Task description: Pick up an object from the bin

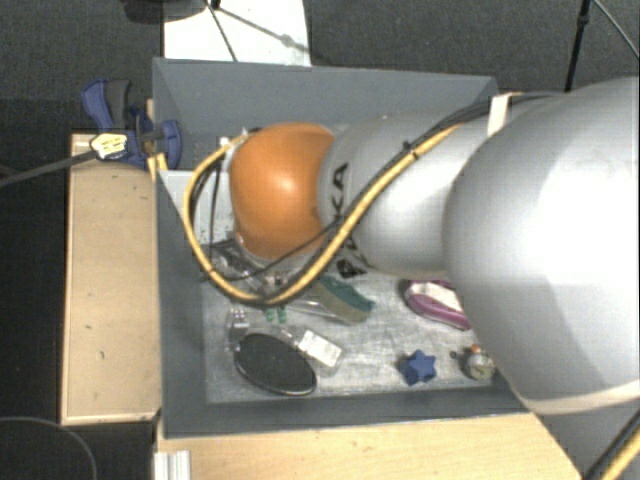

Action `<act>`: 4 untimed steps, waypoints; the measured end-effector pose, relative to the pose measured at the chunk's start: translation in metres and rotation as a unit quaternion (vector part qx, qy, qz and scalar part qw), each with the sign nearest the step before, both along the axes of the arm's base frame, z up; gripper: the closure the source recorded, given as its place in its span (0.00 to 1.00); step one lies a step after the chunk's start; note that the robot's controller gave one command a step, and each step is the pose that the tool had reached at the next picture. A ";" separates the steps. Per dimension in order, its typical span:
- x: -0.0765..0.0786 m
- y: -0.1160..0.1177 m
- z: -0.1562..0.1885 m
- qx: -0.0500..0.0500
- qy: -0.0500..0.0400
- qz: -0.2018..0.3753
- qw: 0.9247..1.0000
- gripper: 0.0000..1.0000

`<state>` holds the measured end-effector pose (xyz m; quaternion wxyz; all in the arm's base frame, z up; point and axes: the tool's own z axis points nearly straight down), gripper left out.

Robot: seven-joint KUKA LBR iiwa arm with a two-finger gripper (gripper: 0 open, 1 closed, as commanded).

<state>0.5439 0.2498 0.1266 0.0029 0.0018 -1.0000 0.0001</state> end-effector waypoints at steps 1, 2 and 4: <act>-0.028 -0.063 -0.053 0.002 -0.005 -0.113 0.994 0.00; -0.044 -0.157 -0.015 -0.002 -0.003 -0.093 0.996 0.00; -0.033 -0.170 -0.039 0.006 -0.014 -0.090 0.996 0.00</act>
Offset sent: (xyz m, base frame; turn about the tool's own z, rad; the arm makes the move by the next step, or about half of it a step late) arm -0.0290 -0.0641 -0.0549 0.2276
